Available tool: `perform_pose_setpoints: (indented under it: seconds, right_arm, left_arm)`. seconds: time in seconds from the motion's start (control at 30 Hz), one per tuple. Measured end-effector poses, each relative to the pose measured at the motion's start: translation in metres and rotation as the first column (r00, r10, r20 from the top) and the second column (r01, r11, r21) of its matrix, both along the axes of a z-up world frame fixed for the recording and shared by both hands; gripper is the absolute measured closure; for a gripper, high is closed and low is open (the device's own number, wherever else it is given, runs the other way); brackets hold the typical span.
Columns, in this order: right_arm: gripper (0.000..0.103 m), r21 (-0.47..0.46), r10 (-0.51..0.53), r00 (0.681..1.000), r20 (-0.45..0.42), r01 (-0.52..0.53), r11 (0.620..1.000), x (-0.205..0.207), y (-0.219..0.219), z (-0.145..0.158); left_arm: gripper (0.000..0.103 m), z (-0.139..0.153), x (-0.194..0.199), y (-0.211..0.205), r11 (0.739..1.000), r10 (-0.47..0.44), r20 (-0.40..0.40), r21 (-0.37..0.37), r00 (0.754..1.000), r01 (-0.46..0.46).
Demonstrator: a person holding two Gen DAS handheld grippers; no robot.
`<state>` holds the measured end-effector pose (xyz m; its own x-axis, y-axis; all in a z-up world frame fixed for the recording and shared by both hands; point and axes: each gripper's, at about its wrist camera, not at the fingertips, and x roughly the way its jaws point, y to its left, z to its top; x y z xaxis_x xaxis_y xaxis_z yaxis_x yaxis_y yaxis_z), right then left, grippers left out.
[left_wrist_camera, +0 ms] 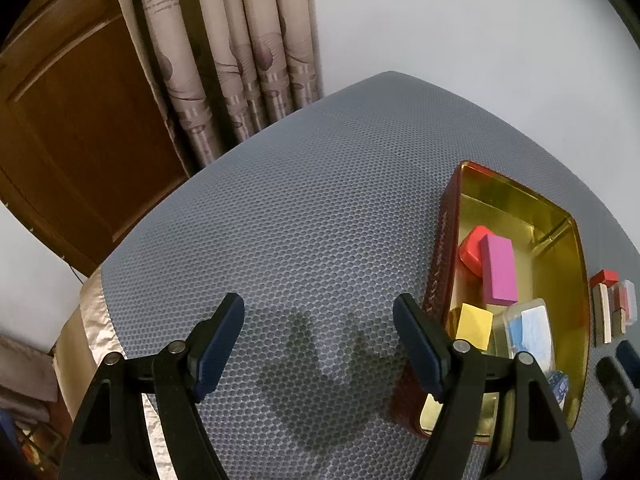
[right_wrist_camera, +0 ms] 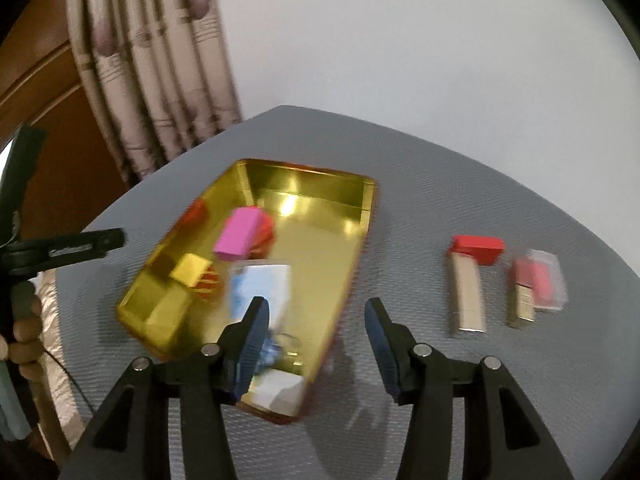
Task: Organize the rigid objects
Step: 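Grasp the gold YSL lipstick with the right gripper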
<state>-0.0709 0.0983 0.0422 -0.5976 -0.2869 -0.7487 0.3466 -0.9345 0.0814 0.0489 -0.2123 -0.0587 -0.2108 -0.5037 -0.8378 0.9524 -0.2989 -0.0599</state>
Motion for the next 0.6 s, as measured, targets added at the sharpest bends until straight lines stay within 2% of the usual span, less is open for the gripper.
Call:
perform_pose_setpoints:
  seconds: [0.33,0.6]
  right_arm:
    - [0.052,0.034,-0.16,0.987,0.021,0.159,0.987,-0.014,0.063,-0.02]
    - [0.052,0.055,-0.241,0.97,0.029,0.239,0.969,-0.024,0.105,-0.039]
  left_arm:
    - [0.029,-0.001,-0.005,0.003,1.0,-0.019,0.009,-0.002,1.0,0.019]
    - [0.028,-0.001,-0.008,0.005,1.0,-0.028,0.008,-0.012,1.0,0.028]
